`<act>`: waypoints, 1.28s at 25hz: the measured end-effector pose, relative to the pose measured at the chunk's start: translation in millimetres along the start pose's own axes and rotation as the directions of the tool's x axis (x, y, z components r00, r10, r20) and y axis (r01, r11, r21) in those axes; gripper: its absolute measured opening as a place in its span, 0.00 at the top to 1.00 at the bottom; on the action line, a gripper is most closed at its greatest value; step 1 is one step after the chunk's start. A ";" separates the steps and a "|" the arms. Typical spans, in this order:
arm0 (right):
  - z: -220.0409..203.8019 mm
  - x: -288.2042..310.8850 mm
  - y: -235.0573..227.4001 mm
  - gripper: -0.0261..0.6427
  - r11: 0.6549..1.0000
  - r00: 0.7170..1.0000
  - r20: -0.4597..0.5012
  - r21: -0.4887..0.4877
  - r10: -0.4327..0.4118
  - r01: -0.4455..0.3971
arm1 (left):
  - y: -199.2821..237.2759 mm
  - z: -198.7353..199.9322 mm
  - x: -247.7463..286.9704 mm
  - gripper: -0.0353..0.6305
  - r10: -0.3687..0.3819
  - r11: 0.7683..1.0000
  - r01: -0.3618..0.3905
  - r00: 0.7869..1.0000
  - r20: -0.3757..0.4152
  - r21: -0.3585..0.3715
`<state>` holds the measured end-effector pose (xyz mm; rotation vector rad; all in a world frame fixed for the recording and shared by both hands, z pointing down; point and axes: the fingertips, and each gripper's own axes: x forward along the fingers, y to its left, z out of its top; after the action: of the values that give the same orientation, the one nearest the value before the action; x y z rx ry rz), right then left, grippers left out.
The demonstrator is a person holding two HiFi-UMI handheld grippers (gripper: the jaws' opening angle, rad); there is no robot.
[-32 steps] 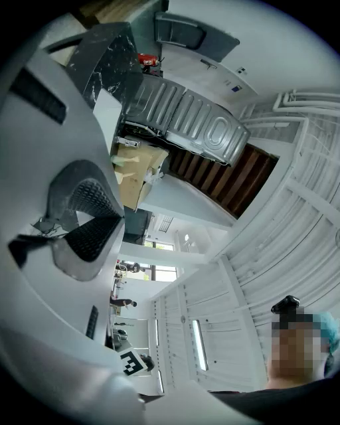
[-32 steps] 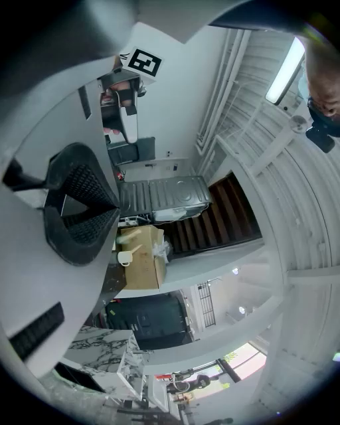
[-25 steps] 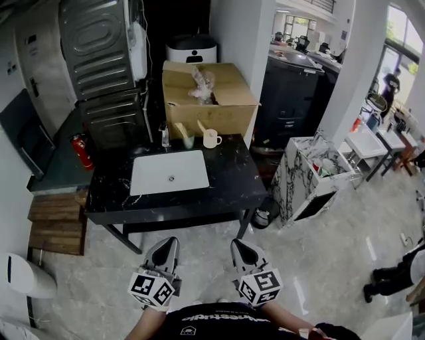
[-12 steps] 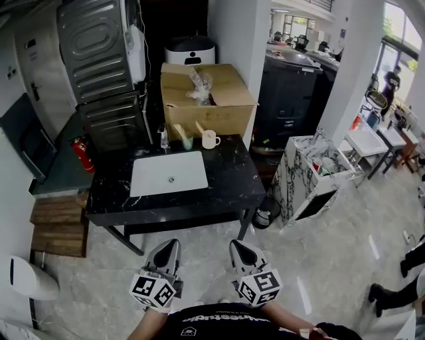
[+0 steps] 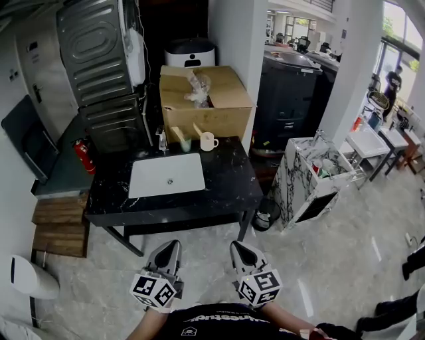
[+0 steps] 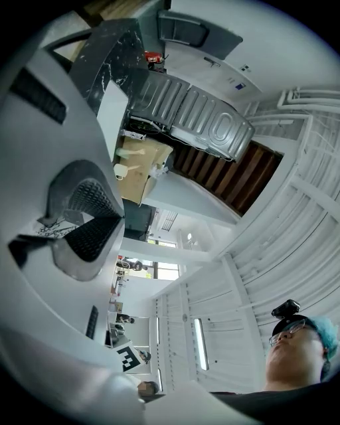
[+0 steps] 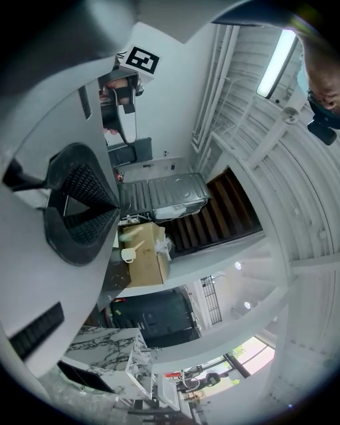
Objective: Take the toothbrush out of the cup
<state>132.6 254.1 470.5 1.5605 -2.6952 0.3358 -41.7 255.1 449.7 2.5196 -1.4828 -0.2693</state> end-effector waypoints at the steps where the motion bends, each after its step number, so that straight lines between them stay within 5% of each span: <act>1: 1.0 -1.1 -2.3 0.91 1.000 1.000 0.001 0.001 0.003 -0.003 | -3.0 0.5 2.2 0.93 0.000 1.000 0.000 1.000 0.001 0.001; 13: -0.7 -14.6 -36.6 0.91 0.999 0.999 0.014 0.030 0.032 -0.033 | -35.7 -11.0 23.0 0.93 0.011 0.999 -0.011 1.000 -0.003 0.042; 21: -6.3 -5.6 -43.7 0.91 0.998 0.999 0.012 0.042 0.050 -0.051 | -25.5 -13.2 24.8 0.93 0.064 0.997 -0.065 0.998 0.004 0.047; 32: -14.9 50.8 -72.8 0.91 0.999 1.000 -0.027 0.051 0.008 -0.006 | 22.7 -29.7 85.8 0.93 0.040 0.999 -0.040 0.999 -0.011 0.001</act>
<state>168.1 178.5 504.0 1.5475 -2.6928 0.4264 -12.0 171.6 479.8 2.4846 -1.5271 -0.2480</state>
